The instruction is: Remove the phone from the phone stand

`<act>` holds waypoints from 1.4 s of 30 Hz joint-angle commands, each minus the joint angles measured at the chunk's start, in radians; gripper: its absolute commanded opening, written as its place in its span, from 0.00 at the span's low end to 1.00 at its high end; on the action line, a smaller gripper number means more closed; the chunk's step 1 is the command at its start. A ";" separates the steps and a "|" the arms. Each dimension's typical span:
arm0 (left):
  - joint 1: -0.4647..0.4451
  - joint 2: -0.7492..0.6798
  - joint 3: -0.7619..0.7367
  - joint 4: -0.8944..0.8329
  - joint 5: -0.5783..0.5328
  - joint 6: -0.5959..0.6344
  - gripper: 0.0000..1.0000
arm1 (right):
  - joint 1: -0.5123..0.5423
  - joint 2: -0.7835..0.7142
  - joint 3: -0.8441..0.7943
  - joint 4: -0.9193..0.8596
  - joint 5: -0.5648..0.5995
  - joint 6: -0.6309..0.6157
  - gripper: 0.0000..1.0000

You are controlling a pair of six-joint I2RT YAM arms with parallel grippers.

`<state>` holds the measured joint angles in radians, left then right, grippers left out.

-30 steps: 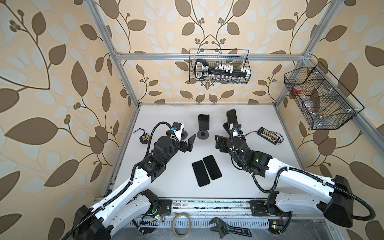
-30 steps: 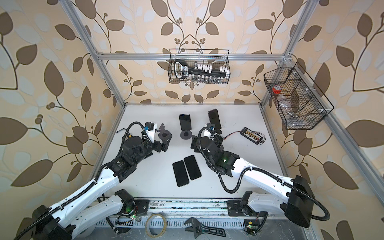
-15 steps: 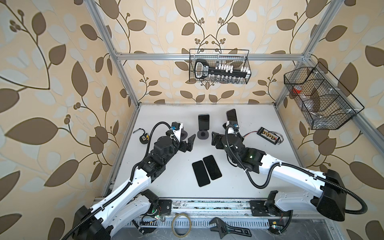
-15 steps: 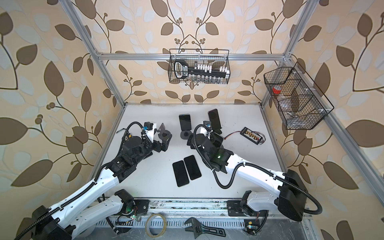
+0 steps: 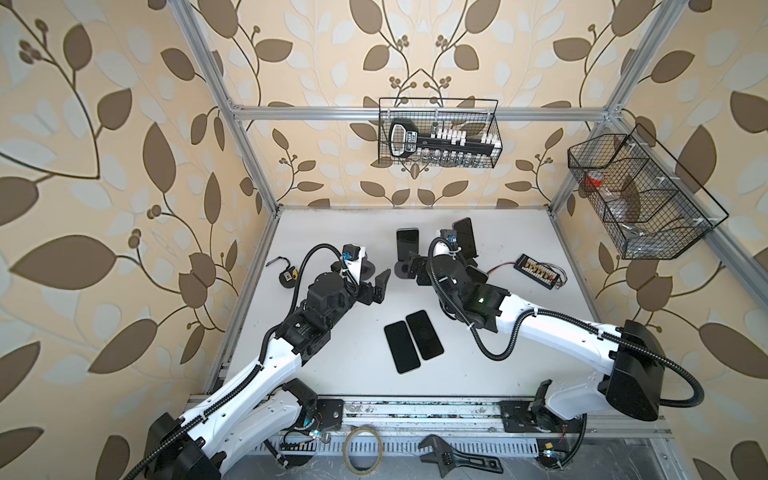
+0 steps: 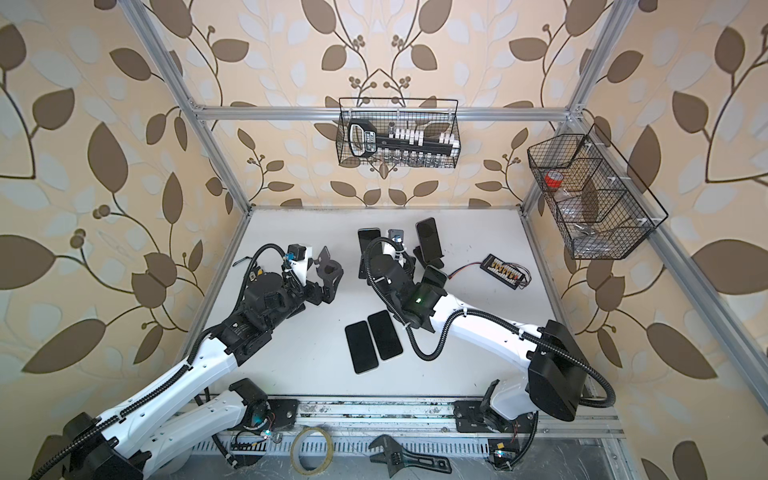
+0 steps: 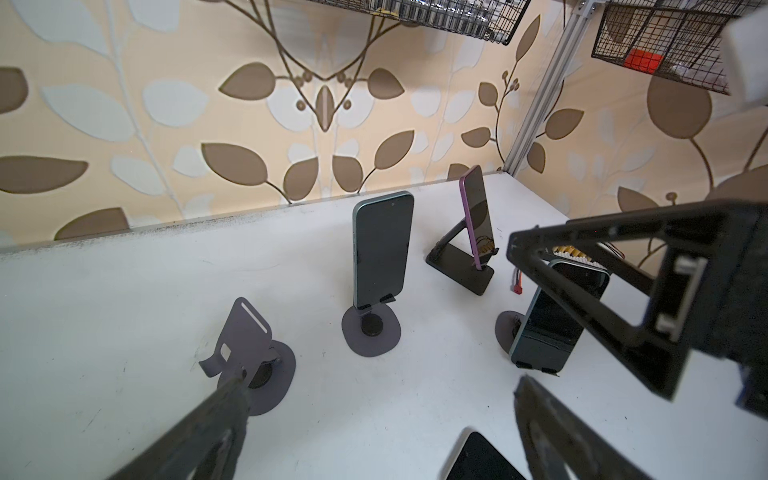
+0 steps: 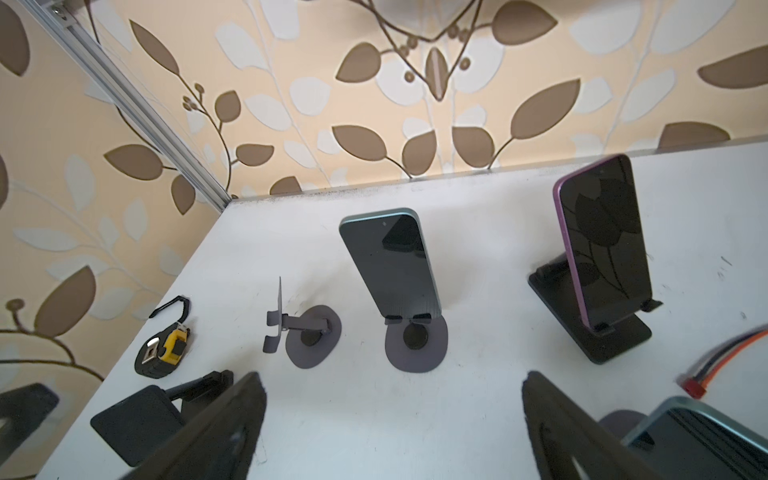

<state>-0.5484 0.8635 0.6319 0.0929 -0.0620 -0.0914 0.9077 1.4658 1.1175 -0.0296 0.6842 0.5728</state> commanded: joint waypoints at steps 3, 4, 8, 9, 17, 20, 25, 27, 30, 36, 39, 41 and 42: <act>0.002 -0.025 0.052 0.003 -0.023 0.022 0.99 | -0.035 0.067 0.069 0.042 -0.021 -0.058 0.97; 0.002 -0.029 0.052 0.002 -0.024 0.029 0.99 | -0.042 0.080 0.081 0.047 -0.025 -0.062 0.97; 0.001 -0.043 0.049 0.004 -0.015 0.054 0.99 | -0.056 0.139 0.127 0.069 -0.022 -0.095 0.99; 0.002 -0.044 0.048 0.002 -0.016 0.057 0.99 | -0.058 0.157 0.143 0.069 -0.017 -0.106 1.00; -0.008 -0.055 0.054 -0.009 -0.009 0.068 0.99 | -0.077 0.260 0.221 0.062 -0.047 -0.152 1.00; -0.013 -0.059 0.054 -0.010 -0.010 0.070 0.99 | -0.085 0.291 0.240 0.055 -0.064 -0.152 1.00; -0.027 -0.057 0.053 -0.010 -0.009 0.071 0.99 | -0.090 0.330 0.270 0.050 -0.060 -0.162 1.00; -0.032 -0.055 0.052 -0.010 -0.007 0.071 0.99 | -0.092 0.343 0.278 0.051 -0.061 -0.163 1.00; -0.041 -0.051 0.052 -0.010 -0.007 0.075 0.99 | -0.097 0.366 0.292 0.051 -0.063 -0.168 1.00; -0.049 -0.050 0.052 -0.016 -0.048 0.071 0.99 | -0.104 0.402 0.320 0.051 -0.080 -0.170 1.00; -0.051 -0.052 0.051 -0.017 -0.057 0.072 0.99 | -0.105 0.411 0.326 0.050 -0.079 -0.171 1.00; -0.051 -0.052 0.052 -0.018 -0.058 0.072 0.99 | -0.105 0.412 0.326 0.051 -0.080 -0.169 1.00; -0.050 -0.052 0.052 -0.020 -0.058 0.071 0.99 | -0.106 0.413 0.325 0.050 -0.078 -0.169 1.00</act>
<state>-0.5903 0.8238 0.6418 0.0662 -0.0921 -0.0288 0.8036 1.8553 1.4055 0.0254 0.6094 0.4137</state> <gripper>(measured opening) 0.989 0.995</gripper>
